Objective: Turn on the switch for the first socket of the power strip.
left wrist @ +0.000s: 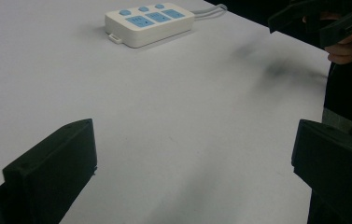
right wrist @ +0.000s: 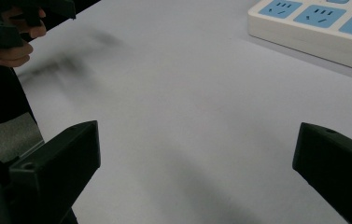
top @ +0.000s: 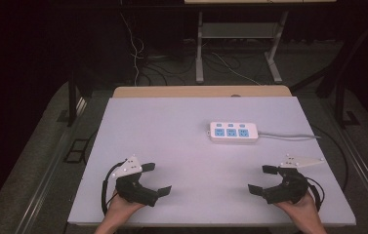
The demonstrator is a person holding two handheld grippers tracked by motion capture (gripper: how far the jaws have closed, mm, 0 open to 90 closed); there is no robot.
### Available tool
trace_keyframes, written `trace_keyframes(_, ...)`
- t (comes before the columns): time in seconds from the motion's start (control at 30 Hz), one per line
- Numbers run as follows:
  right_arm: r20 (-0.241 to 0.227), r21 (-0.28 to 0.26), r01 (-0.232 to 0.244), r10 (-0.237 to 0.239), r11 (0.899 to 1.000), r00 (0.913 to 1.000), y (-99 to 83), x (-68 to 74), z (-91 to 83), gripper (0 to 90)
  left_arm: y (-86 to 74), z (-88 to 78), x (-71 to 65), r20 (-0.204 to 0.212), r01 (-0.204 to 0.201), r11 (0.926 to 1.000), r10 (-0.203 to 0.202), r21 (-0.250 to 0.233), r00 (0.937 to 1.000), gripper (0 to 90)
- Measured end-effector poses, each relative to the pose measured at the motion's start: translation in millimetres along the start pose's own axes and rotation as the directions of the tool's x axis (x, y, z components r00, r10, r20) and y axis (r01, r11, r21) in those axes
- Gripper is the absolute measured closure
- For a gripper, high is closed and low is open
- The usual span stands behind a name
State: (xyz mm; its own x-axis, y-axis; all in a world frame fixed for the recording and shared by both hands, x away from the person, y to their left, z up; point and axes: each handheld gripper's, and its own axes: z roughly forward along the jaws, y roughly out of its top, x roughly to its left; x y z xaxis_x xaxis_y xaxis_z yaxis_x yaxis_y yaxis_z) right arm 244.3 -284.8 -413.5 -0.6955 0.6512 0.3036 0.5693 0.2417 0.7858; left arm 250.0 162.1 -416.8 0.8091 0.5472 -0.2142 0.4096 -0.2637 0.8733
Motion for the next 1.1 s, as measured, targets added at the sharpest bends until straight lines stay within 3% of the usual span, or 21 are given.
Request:
trace_keyframes(0.3, 0.001, -0.001, -0.002, 0.002, 1.0, 1.0, -0.8, -0.4, -2.4, 0.5, -0.4, -0.4, -0.5, 0.004, 0.003, 1.0, -0.003, -0.003, 1.0, 0.0)
trace_keyframes(0.8, 0.012, 0.042, 0.006, -0.006, 0.999, 0.9999, 5.5, -4.0, -3.7, 0.5, -0.8, 2.4, 1.5, 0.01, -0.002, 0.9999, 0.001, 0.01, 0.9999, 0.0)
trace_keyframes(1.1, -0.005, 0.077, 0.037, -0.037, 0.996, 0.9993, 13.8, -3.5, -7.0, 0.4, -1.2, 3.3, 0.8, 0.009, -0.01, 0.9997, 0.01, 0.021, 0.9999, 0.0)
